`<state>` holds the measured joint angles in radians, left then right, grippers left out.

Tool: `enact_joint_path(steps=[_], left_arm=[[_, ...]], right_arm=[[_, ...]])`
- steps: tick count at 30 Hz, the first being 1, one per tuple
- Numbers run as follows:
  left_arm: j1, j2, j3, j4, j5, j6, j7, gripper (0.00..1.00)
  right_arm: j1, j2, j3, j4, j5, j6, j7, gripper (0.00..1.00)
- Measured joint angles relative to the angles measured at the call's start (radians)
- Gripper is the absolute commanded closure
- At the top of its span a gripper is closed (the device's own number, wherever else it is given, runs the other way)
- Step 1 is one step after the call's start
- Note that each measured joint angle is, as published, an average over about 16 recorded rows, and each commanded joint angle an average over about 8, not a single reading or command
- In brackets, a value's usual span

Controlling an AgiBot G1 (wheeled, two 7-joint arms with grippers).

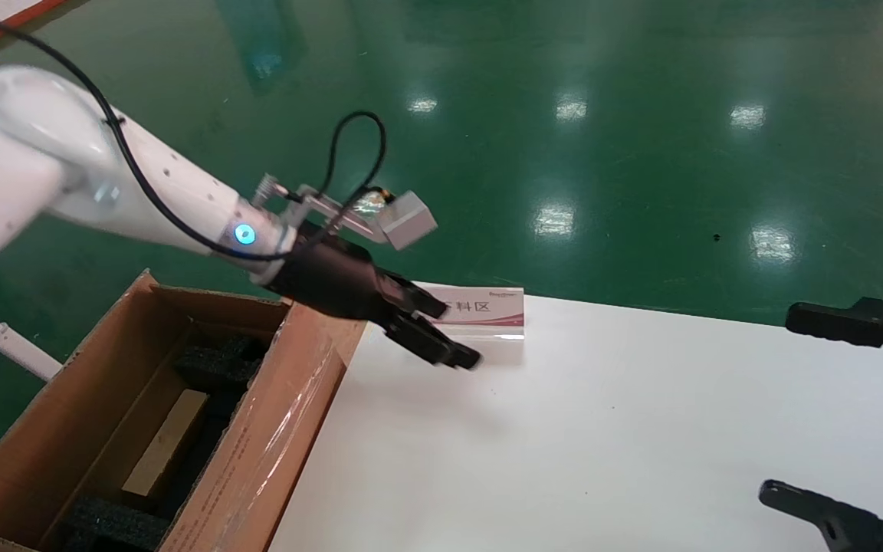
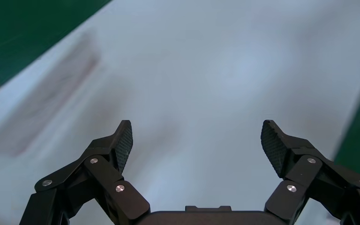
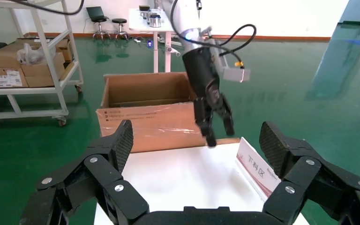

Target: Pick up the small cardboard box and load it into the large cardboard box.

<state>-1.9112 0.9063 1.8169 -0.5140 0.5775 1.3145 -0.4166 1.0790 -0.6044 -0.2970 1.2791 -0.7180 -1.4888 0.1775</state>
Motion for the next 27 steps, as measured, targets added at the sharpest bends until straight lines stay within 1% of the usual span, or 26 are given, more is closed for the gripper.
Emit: enact_joint_path(steps=[27], left_arm=[[0.54, -0.191, -0.993, -0.497, 0.099, 0.117, 0.148, 0.0]], right_arm=[[-0.002, -0.004, 0.009, 0.003, -0.007, -0.004, 0.006, 0.0]])
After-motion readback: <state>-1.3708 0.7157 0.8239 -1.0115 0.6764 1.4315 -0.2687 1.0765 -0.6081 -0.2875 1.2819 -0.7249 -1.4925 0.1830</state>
